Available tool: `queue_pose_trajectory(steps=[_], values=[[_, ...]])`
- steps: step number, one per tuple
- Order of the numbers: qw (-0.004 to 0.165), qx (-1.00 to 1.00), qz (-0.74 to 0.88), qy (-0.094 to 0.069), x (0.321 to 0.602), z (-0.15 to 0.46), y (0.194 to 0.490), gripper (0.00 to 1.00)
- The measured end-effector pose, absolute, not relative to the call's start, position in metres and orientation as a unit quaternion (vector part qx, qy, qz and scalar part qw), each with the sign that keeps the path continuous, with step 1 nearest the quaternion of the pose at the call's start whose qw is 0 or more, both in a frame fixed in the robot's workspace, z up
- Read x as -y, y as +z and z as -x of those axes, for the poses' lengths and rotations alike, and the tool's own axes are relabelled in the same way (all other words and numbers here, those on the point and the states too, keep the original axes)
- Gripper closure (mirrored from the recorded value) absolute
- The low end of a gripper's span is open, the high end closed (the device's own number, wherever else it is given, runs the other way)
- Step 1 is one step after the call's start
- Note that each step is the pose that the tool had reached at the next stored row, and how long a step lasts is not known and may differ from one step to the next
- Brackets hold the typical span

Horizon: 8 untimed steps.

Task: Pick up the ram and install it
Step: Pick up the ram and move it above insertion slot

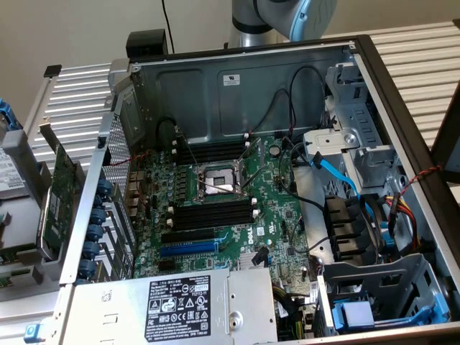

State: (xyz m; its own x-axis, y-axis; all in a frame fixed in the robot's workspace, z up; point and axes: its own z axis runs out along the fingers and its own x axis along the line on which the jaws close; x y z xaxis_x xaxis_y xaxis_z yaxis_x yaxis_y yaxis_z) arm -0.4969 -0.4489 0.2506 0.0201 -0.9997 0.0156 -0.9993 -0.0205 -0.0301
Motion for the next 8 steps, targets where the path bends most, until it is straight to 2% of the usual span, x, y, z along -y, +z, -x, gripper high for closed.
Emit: queue_pose_trajectory(steps=[8], values=[[0.004, -0.7, 0.714, -0.015, 0.45, 0.492, 0.237, 0.58]])
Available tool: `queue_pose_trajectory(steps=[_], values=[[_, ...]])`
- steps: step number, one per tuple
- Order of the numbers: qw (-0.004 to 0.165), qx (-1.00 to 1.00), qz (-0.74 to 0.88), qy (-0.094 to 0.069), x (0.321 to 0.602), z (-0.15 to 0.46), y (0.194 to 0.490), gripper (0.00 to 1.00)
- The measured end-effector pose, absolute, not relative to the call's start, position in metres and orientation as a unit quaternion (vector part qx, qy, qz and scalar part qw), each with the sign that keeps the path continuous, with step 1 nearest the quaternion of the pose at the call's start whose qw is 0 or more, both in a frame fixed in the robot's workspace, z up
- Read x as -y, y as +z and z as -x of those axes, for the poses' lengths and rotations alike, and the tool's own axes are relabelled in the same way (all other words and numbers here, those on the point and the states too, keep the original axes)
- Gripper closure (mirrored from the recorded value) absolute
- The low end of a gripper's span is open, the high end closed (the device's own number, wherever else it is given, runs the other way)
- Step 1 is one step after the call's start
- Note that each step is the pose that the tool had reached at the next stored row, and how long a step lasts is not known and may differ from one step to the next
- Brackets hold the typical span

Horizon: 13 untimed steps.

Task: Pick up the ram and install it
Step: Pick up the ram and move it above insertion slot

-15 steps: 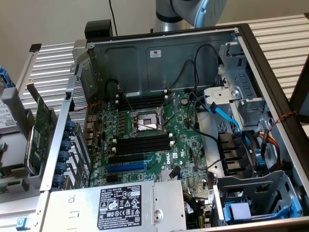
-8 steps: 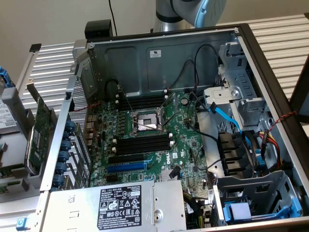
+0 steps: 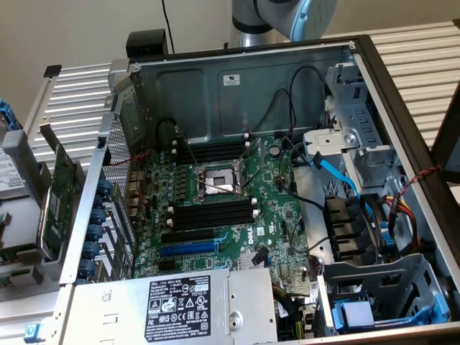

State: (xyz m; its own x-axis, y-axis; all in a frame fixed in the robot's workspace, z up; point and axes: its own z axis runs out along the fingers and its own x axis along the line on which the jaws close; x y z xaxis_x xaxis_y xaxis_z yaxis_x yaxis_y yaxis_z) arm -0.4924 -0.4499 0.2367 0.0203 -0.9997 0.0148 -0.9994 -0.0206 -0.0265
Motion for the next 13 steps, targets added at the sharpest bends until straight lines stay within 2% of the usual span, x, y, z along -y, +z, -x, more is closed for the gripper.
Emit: queue_pose_trajectory(steps=[13], values=[[0.003, -0.7, 0.714, -0.004, 0.45, 0.49, 0.217, 0.58]])
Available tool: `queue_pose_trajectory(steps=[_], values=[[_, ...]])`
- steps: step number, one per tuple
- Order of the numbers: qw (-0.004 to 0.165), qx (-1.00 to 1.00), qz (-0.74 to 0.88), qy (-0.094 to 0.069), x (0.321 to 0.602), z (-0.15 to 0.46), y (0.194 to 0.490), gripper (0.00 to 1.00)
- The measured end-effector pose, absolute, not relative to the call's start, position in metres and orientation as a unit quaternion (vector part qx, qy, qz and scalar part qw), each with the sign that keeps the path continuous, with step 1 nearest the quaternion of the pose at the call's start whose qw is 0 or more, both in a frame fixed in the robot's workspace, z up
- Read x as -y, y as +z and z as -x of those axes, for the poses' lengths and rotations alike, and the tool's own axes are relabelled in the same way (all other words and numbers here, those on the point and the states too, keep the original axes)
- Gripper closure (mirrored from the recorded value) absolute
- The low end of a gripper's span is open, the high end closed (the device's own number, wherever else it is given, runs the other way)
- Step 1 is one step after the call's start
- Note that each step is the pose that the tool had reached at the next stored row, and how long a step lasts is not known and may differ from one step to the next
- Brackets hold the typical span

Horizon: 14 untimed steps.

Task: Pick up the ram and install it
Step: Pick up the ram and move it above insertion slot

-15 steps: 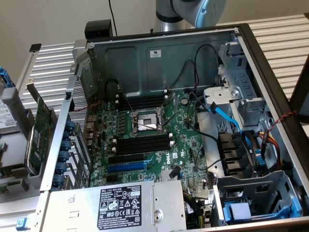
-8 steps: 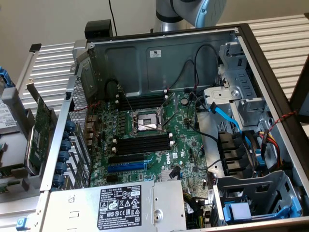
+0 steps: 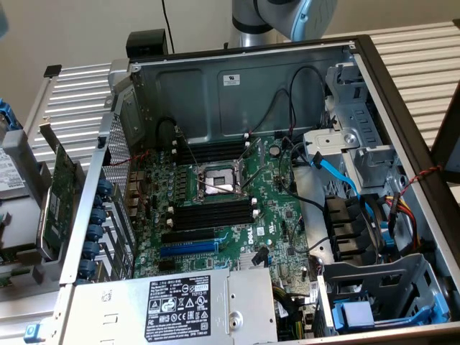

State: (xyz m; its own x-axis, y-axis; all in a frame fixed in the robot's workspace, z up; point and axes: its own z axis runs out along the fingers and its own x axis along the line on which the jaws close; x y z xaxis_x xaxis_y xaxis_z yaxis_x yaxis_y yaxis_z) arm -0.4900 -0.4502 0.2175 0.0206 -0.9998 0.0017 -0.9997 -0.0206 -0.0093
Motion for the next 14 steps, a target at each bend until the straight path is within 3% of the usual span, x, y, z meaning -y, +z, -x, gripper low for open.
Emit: queue_pose_trajectory(steps=[12, 14], values=[[0.002, -0.7, 0.714, 0.002, 0.45, 0.489, 0.2, 0.58], [0.002, -0.7, 0.714, 0.002, 0.45, 0.488, 0.198, 0.66]])
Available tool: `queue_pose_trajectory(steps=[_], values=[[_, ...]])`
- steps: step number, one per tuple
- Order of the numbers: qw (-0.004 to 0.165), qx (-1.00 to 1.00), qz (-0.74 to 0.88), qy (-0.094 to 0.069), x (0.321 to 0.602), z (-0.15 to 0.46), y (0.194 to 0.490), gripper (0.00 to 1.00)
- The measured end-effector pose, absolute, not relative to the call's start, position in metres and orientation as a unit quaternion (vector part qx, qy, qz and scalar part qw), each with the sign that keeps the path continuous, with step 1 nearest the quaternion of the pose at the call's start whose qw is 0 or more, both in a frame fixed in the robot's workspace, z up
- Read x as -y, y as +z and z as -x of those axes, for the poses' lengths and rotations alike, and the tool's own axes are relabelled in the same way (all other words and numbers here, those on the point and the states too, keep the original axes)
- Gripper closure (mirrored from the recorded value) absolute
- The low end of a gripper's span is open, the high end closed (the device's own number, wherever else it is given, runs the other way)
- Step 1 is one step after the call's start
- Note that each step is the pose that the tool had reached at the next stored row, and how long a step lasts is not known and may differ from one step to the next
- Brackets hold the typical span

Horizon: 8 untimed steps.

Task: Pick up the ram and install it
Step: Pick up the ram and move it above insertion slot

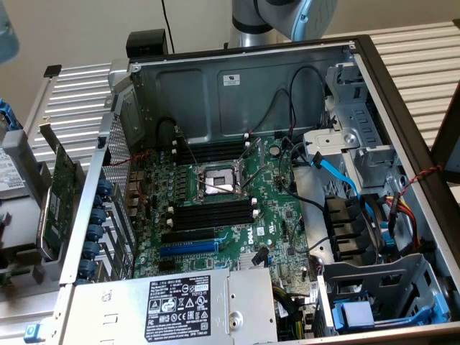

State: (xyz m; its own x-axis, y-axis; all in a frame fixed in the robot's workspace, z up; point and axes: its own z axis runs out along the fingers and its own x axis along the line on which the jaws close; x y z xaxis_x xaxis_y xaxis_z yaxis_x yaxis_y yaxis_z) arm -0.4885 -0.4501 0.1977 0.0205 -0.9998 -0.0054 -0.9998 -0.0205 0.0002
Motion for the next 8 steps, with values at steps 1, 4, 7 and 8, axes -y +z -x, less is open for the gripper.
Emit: queue_pose_trajectory(steps=[1, 4, 7, 8], values=[[0.002, -0.7, 0.714, 0.002, 0.4501, 0.4885, 0.1969, 0.66], [0.001, -0.7, 0.714, 0.003, 0.4502, 0.4885, 0.1965, 0.78], [0.0, -0.7, 0.714, 0.004, 0.4511, 0.4884, 0.1971, 0.86], [-0.001, -0.7, 0.714, 0.005, 0.4515, 0.4884, 0.1988, 0.86]])
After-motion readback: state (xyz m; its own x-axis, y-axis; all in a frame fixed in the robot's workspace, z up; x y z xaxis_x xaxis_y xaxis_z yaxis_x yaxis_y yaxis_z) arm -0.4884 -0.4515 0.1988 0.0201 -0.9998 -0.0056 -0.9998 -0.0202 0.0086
